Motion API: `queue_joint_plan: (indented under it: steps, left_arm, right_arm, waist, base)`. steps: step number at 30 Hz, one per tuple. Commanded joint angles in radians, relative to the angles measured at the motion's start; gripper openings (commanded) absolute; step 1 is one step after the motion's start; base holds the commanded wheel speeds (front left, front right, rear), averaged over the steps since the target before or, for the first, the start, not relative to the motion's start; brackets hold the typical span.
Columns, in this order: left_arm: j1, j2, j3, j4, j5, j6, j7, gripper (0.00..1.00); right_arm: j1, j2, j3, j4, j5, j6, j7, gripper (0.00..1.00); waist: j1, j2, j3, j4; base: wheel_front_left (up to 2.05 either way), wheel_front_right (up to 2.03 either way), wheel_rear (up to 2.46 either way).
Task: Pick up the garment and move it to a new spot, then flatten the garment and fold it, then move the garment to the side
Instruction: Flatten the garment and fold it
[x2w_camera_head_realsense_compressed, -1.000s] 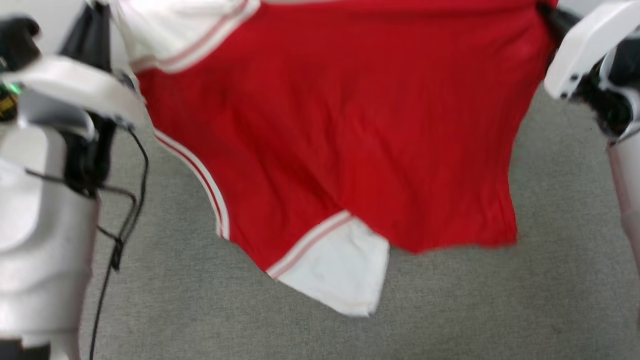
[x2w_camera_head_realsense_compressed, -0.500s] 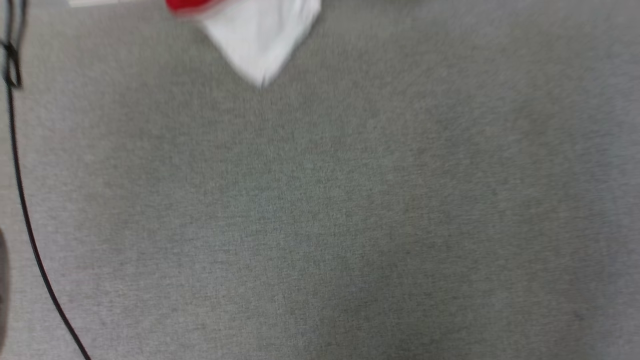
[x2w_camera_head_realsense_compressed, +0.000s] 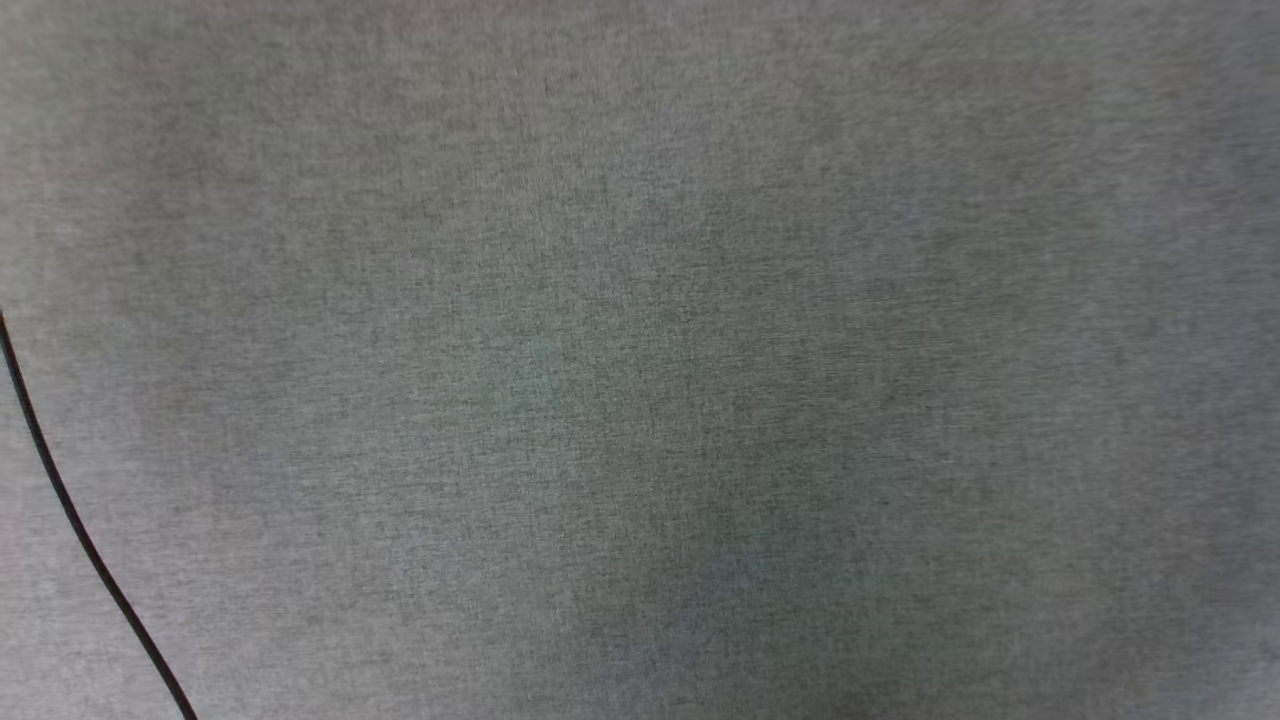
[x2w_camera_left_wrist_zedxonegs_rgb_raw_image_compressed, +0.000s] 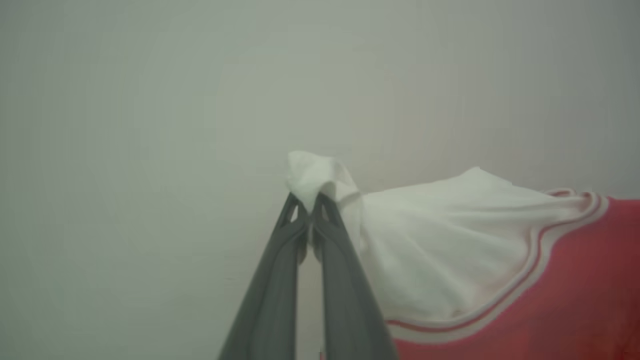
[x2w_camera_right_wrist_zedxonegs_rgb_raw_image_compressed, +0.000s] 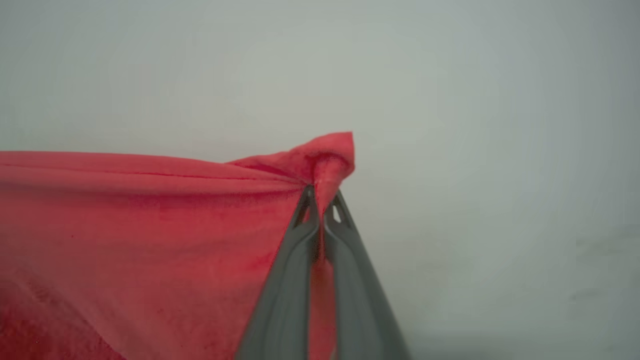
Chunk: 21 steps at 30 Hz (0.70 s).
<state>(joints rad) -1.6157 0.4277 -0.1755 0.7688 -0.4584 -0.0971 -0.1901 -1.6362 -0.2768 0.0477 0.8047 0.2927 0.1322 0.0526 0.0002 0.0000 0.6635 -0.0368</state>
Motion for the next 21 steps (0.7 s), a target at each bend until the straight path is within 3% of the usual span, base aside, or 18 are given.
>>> queue_joint_plan:
  steps: [1, 11, 21]
  left_arm:
    - [-0.012, 0.003, 0.002, 0.017, -0.006, -0.003, -0.010, 0.00]
    - [0.140, -0.022, -0.035, 0.140, -0.090, -0.031, -0.026, 0.00]
    - [0.581, -0.014, -0.126, 0.071, -0.204, -0.034, -0.063, 0.00]
  right_arm:
    - [-0.012, -0.006, 0.003, 0.012, 0.010, -0.003, -0.010, 0.00]
    - [0.163, 0.016, 0.148, 0.089, 0.107, -0.003, -0.056, 0.00]
    - [0.565, -0.013, 0.312, 0.076, 0.271, -0.002, -0.100, 0.00]
  waist:
    - [-0.0002, 0.0000, 0.029, 0.006]
    - [-0.0002, 0.0000, -0.017, -0.001]
    - [-0.0002, 0.0000, -0.233, -0.004]
  base:
    - [0.00, 0.00, 0.00]
    - [0.00, 0.00, 0.00]
    - [0.00, 0.00, 0.00]
